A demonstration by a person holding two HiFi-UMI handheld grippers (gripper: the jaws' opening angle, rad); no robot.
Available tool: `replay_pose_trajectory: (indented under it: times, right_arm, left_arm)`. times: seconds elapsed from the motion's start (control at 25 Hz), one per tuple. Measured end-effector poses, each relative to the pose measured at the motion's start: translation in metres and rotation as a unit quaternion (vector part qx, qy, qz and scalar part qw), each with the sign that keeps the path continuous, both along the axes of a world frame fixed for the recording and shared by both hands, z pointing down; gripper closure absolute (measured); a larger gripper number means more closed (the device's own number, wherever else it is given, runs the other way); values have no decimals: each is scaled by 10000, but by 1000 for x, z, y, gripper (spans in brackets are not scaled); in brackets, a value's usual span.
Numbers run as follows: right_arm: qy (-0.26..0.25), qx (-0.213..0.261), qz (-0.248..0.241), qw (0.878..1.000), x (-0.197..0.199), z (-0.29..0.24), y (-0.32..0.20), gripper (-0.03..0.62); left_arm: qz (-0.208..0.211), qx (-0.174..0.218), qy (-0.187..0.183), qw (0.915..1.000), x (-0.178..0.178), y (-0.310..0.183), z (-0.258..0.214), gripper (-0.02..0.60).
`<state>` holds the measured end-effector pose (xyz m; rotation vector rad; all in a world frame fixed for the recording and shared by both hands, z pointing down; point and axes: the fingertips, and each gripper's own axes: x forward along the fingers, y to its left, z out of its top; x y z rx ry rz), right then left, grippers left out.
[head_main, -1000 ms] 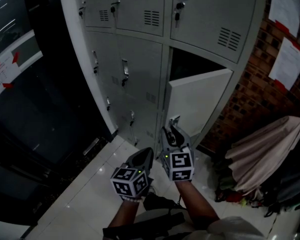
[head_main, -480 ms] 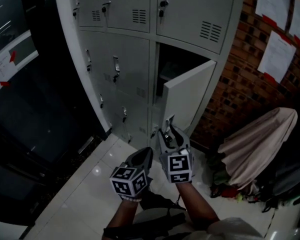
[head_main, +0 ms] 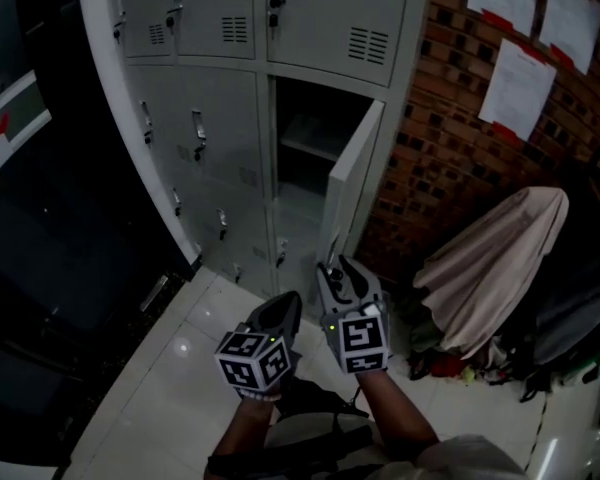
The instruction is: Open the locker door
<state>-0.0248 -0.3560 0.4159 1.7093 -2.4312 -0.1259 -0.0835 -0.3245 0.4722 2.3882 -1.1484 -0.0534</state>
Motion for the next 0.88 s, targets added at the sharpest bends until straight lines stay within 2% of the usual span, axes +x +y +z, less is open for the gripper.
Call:
replay_pose_trajectory:
  times: [0.08, 0.44, 0.68, 0.88]
  right_arm:
    - [0, -1, 42, 10000, 9, 0, 7, 436]
    - [26, 78, 386, 9992, 52, 1, 26, 437]
    - [-50, 77, 669, 9977, 81, 3, 34, 439]
    - [-46, 38, 652, 9979, 86, 2, 35, 439]
  left_arm:
    - [86, 18, 3, 10000, 9, 3, -1, 592]
    - [286, 71, 18, 9996, 38, 12, -5, 592]
    - [316, 98, 41, 9994, 46, 18, -6, 592]
    - [288, 81, 40, 9995, 48, 29, -5, 592]
